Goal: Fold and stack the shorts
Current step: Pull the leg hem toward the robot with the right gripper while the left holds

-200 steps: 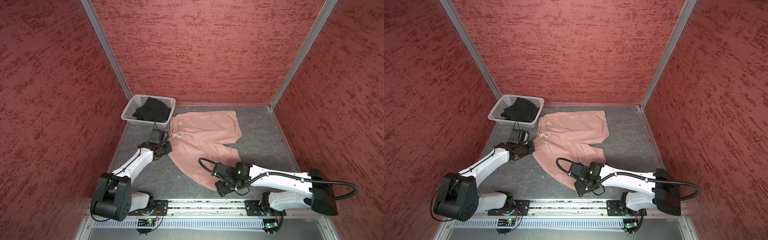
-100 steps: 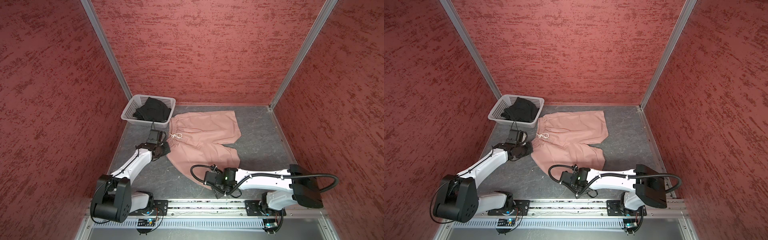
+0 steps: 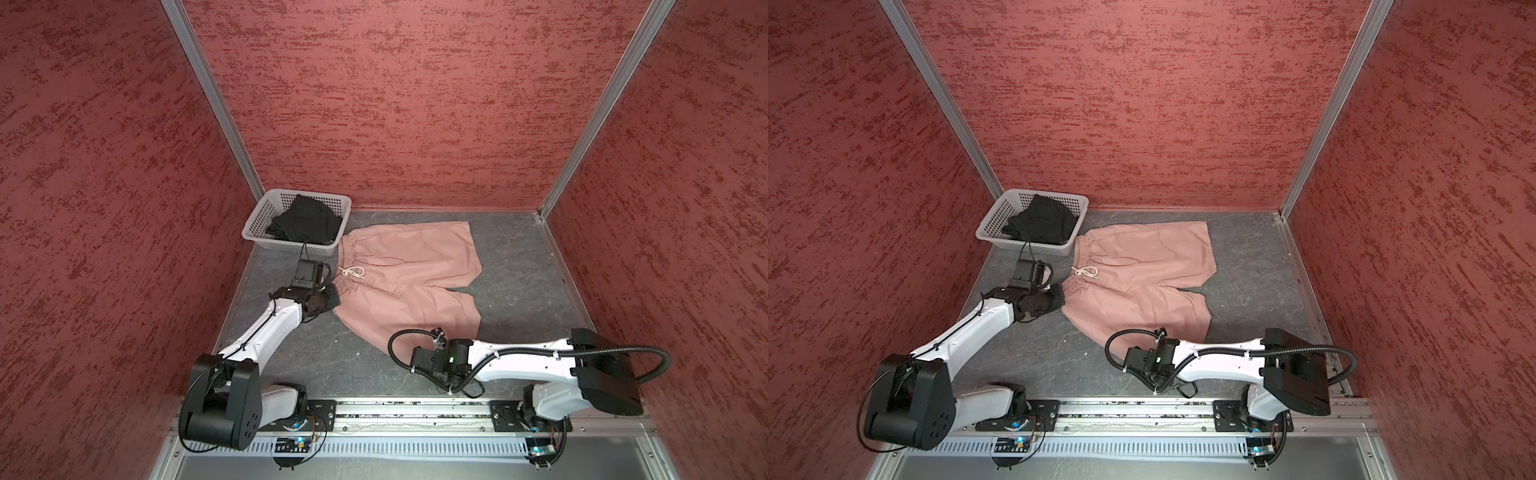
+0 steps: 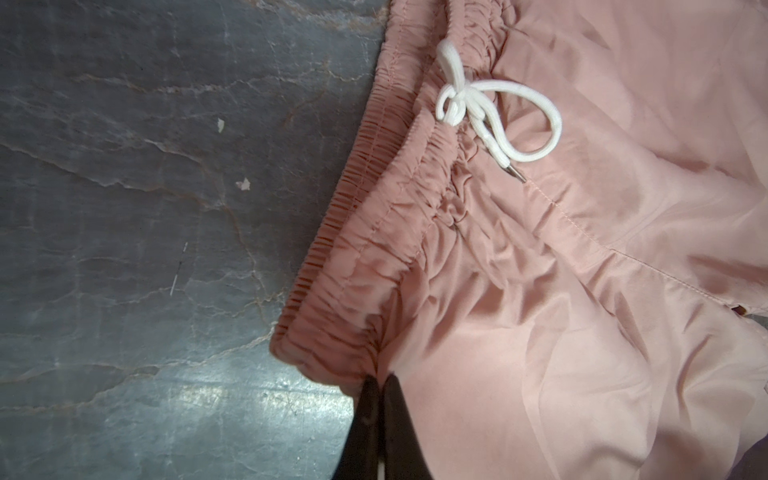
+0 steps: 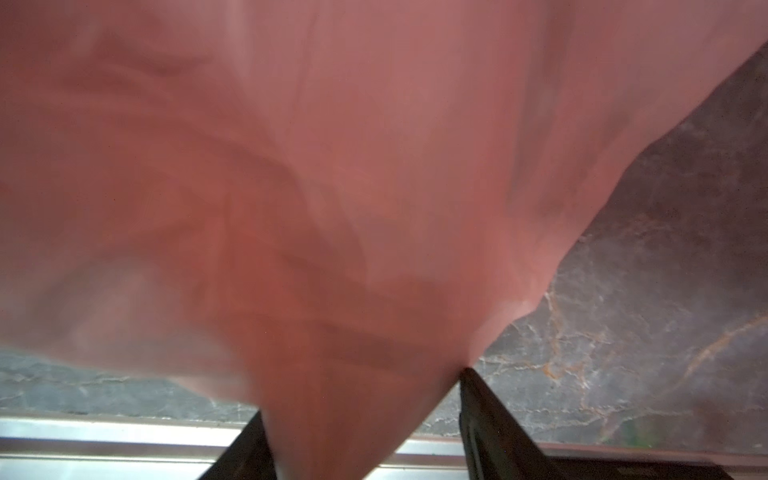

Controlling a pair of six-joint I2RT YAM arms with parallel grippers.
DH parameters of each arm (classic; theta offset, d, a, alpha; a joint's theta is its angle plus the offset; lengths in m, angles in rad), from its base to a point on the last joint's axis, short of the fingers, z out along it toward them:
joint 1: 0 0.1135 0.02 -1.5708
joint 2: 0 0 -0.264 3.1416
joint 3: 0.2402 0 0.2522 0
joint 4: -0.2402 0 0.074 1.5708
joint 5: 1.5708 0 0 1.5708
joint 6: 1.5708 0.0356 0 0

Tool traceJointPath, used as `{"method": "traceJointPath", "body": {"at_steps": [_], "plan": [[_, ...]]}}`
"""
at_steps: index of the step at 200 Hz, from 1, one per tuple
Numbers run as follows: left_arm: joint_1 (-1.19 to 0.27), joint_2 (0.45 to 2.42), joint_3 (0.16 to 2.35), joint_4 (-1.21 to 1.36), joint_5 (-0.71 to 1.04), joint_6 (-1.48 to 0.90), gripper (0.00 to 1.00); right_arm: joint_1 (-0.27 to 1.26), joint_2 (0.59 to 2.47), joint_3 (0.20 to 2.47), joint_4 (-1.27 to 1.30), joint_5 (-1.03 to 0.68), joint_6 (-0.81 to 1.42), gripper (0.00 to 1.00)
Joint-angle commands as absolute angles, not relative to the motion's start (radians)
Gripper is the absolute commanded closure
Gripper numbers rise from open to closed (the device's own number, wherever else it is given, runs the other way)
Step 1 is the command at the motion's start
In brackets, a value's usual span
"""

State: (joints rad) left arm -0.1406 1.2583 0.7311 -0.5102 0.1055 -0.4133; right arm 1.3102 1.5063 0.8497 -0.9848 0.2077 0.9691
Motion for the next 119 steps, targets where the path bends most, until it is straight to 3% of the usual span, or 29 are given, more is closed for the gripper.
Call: {"method": "traceJointPath", "body": {"at_steps": [1,34,55,88,119], "plan": [[-0.126,1.249,0.727,-0.513,0.106,-0.391,0.94,1.337,1.519,0.875,-1.002,0.226,0.932,0.35],[-0.125,1.251,0.729,-0.517,0.108,-0.385,0.94,1.351,1.397,0.869,-0.879,0.154,0.824,0.28],[-0.123,1.256,0.730,-0.520,0.110,-0.384,0.94,1.352,1.414,0.851,-0.903,0.170,0.797,0.21],[-0.118,1.240,0.731,-0.533,0.110,-0.385,0.94,1.353,1.533,0.867,-0.891,0.201,0.782,0.23],[-0.115,1.230,0.751,-0.553,0.110,-0.378,0.94,1.354,1.567,0.855,-0.964,0.253,0.835,0.31]]}}
